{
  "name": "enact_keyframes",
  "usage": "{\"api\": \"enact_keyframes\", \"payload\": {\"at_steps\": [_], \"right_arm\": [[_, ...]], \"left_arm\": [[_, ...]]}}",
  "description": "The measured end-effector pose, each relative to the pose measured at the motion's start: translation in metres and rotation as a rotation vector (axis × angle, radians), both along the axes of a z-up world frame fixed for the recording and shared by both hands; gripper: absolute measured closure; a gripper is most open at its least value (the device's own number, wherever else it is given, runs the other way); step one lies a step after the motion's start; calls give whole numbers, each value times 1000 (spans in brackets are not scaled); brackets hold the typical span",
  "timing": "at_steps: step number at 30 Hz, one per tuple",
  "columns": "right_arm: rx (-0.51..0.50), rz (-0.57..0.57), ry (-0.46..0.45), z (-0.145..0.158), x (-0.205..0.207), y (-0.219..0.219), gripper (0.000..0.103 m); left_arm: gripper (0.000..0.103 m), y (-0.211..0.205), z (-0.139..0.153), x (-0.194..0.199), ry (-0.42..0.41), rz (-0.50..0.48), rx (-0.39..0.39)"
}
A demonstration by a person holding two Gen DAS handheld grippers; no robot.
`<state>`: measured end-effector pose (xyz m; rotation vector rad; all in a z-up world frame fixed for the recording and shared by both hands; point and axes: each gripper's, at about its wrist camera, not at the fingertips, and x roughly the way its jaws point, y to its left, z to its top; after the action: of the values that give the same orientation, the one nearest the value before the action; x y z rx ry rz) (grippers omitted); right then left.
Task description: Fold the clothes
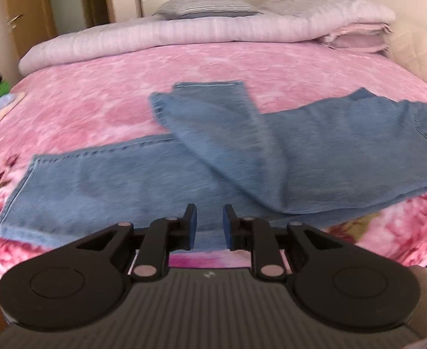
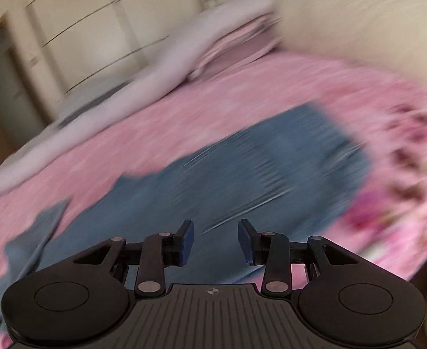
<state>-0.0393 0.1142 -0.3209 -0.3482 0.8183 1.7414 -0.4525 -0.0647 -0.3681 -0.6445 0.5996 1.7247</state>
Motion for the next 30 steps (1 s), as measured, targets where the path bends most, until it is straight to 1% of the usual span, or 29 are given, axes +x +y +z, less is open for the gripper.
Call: {"api": "enact_keyframes", "payload": {"at_steps": [2,3,4,5,7,8,9,12,13,16,18,19,22,26,28,29,30], "right_arm": [[-30,62,59,-16,-22,0,65],[-70,75,91,-29,-34,2,65],[-124,79,90,-39,-45,5,65],[-190,79,43,-50,-58,9,65],[-162,74,-102,-45,-83,7,65],[-156,82,-171,-38,-96,6,65],[-115,108,-193,-26,-111,6,65],[-58,228,-64,-6,-143,19,65],[-76,258,-4,-5,-157,30,65],[-208,296,194,-25,-194,70,65],[-282,324,305,-42,-219,96,65],[-304,332,337,-49,-230,107,65],[-378,345,419,-71,-263,138,65],[-430,333,430,-88,-301,170,65],[-438,363,396,-93,-320,175,65],[-415,398,344,-90,-330,171,75],[-389,435,291,-87,-339,167,99]], "left_arm": [[86,-1,-4,-14,-18,7,-15],[86,-1,-7,-22,-36,8,-26],[85,0,-9,-30,-53,10,-38],[85,0,-11,-38,-70,11,-50],[85,0,-15,-53,-105,14,-73],[85,0,-13,-59,-121,12,-69],[85,0,-9,-65,-136,9,-62],[85,7,1,-83,-168,3,-35],[85,12,3,-90,-173,5,-29],[85,33,3,-114,-164,43,-22],[85,46,2,-134,-159,83,-27],[85,51,2,-145,-159,104,-28],[86,60,2,-174,-173,161,-31],[86,49,-1,-200,-206,214,-43],[86,39,-4,-208,-219,240,-59],[86,33,-6,-211,-228,251,-65],[86,27,-7,-214,-236,261,-69]]}}
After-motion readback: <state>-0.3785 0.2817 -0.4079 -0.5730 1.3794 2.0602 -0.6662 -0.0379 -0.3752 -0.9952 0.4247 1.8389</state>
